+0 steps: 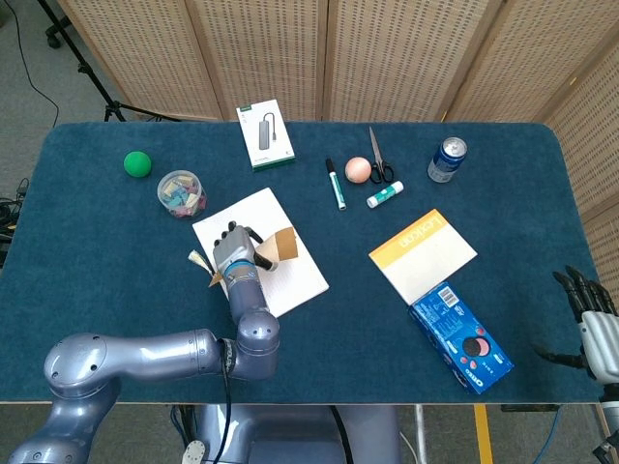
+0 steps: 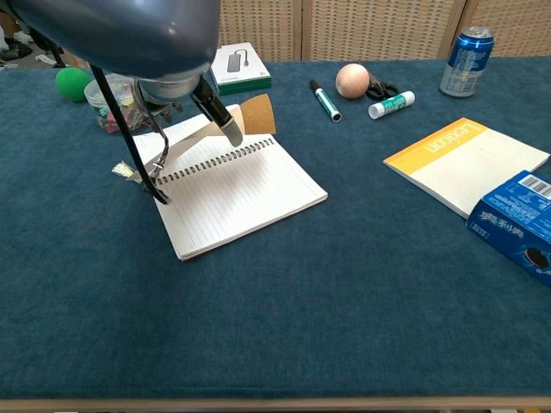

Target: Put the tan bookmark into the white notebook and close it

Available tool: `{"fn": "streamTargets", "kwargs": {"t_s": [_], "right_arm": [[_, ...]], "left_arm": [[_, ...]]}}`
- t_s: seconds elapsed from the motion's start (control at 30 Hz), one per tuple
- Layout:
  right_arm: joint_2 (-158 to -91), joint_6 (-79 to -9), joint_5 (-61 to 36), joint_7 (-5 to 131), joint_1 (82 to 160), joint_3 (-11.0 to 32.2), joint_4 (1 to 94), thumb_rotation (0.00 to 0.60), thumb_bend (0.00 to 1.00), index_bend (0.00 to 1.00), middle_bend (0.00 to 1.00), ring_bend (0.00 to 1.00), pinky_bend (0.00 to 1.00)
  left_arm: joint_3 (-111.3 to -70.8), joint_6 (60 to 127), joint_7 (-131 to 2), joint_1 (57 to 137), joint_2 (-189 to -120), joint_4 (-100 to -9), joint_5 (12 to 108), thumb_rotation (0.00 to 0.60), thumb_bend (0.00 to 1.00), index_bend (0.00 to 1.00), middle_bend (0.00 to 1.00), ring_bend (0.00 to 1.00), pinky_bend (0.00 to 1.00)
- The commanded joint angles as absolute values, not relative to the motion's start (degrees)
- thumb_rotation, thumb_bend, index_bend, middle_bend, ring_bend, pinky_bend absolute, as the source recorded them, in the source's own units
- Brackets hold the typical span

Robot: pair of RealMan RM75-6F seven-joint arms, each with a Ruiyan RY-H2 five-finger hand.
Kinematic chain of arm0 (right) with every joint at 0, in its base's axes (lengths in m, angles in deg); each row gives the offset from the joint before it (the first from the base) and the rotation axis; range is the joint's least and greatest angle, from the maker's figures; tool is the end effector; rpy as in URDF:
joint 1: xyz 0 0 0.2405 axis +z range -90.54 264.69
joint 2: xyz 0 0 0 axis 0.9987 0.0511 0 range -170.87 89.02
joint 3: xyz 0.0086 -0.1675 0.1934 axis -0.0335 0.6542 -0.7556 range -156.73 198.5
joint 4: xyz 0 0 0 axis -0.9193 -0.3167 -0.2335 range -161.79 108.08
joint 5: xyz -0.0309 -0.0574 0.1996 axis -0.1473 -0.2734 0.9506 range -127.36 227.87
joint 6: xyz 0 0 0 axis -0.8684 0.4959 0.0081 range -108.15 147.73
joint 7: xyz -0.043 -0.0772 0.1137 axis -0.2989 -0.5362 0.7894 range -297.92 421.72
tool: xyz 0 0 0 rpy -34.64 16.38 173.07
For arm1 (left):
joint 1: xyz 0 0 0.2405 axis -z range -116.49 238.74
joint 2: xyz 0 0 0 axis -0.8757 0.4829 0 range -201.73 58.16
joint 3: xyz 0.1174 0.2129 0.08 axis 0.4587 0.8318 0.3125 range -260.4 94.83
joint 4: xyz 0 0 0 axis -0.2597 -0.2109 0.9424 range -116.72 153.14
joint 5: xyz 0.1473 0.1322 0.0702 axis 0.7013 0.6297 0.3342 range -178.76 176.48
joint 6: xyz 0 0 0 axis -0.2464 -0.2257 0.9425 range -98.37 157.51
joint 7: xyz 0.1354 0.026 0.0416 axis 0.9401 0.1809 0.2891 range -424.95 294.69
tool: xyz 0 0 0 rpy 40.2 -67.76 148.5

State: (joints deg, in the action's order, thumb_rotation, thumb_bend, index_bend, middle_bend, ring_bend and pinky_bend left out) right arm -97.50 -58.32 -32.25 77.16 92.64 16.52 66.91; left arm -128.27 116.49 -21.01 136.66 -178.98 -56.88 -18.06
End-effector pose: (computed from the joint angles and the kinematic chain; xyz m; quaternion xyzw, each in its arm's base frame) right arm -0.3251 -0.1900 0.1918 0.5532 -0.4700 0.4044 0.5564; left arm -0.0024 0.3917 -0.0368 -0.3916 -0.7205 -0.2476 0.5159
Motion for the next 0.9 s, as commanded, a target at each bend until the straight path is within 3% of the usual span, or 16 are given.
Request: {"fn": "streamTargets", "kwargs": {"t_s": [0.03, 0.23, 0.33, 0.4, 0.5, 0.57, 0.9], "right_arm": [[-97.44, -58.20, -32.34, 77.27, 92.69, 16.62, 66.97, 0.600, 0.00, 0.00, 0.00, 0.00, 0.00], [-97.19, -57.97, -32.55, 77.66, 92.77, 16.81, 67.08, 0.600, 0.00, 0.00, 0.00, 0.00, 0.00], [-97.14, -57.82, -32.49, 77.81, 92.84, 16.82, 67.04, 0.600, 0.00, 0.00, 0.00, 0.00, 0.00], [-97.03, -57.60, -32.38, 78.00, 92.90, 16.85, 67.03, 0.600, 0.00, 0.00, 0.00, 0.00, 0.00], [-96.93, -57.36, -32.34, 78.00, 92.99, 16.91, 67.10, 0.600, 0.00, 0.00, 0.00, 0.00, 0.00], [-96.90, -57.24, -32.40, 77.91, 93.05, 16.98, 67.21, 0.600, 0.00, 0.00, 0.00, 0.00, 0.00], [-96.80, -57.39, -32.57, 77.79, 93.00, 17.14, 67.43, 0.600, 0.00, 0.00, 0.00, 0.00, 0.00]], "left_arm": [[-129.17, 116.44, -20.90, 136.36, -180.56, -55.34, -17.31, 0.600, 0.36, 0.64, 0.00, 0.00, 0.00], [-130.00, 114.52, -21.68, 135.73, -182.74, -53.57, -14.80, 0.600, 0.34, 0.63, 0.00, 0.00, 0.00], [-130.46, 113.70, -22.39, 135.41, -183.25, -53.71, -13.52, 0.600, 0.31, 0.43, 0.00, 0.00, 0.00], [-130.53, 113.14, -23.39, 134.98, -183.77, -54.01, -11.96, 0.600, 0.27, 0.24, 0.00, 0.00, 0.00], [-130.95, 112.06, -23.98, 134.28, -184.46, -54.56, -11.26, 0.600, 0.24, 0.06, 0.00, 0.00, 0.00], [-131.01, 111.56, -24.37, 133.89, -184.84, -54.85, -10.59, 0.600, 0.21, 0.00, 0.00, 0.00, 0.00], [-130.85, 110.64, -25.97, 132.69, -185.44, -57.11, -6.57, 0.600, 0.15, 0.00, 0.00, 0.00, 0.00]]}}
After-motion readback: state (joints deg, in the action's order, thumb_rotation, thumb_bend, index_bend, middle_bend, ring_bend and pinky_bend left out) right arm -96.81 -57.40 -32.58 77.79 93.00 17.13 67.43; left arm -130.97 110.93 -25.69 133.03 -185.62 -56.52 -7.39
